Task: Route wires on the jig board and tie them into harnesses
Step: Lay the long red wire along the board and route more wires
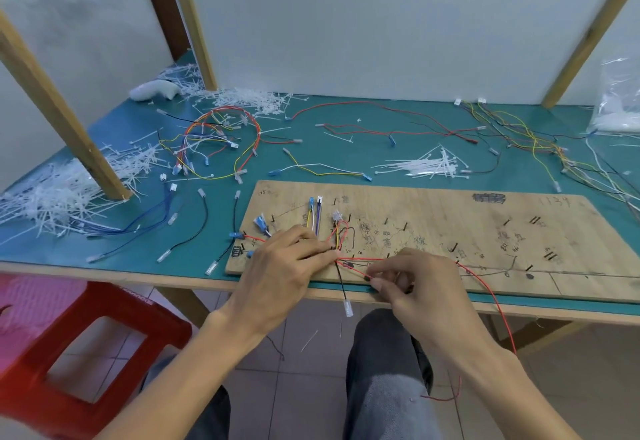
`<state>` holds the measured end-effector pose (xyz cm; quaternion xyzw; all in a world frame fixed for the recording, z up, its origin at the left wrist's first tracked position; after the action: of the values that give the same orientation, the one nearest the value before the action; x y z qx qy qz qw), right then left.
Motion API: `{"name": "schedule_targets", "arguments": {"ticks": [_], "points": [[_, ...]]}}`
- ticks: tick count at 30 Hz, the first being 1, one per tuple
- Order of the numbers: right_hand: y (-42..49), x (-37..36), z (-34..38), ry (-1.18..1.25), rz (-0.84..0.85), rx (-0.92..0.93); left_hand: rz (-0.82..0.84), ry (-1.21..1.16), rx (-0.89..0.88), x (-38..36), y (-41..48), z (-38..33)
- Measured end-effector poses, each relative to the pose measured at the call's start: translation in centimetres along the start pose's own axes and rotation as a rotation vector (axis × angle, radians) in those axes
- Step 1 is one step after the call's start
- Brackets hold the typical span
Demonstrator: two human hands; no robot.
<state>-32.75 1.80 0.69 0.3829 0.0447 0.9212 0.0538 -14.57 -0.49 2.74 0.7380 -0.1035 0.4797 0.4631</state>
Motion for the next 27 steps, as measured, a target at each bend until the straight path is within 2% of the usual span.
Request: {"name": "schedule_targets", "arguments": {"ticks": [18,27], "points": [[-0.3,-0.8,1.1,0.030,-0.085,0.141,-0.022,-0.014,-0.014,0.3,-0.1,0.3],[0.4,-1.1,0.5,0.103,-0.079,0.076,-0.037,-0.029,-0.017,-0.1,-0.2,0.7]]}}
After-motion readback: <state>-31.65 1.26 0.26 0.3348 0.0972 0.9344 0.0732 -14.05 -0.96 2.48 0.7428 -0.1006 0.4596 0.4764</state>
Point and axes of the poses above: each hand's wrist, its own y-axis towards the middle knuckle, its own x-axis out of the back of the hand, z = x × y, the point moved 10 cm from there along y, towards the middle knuckle, and after that the axes turned 1 degree about -x, right-handed, at the moved point
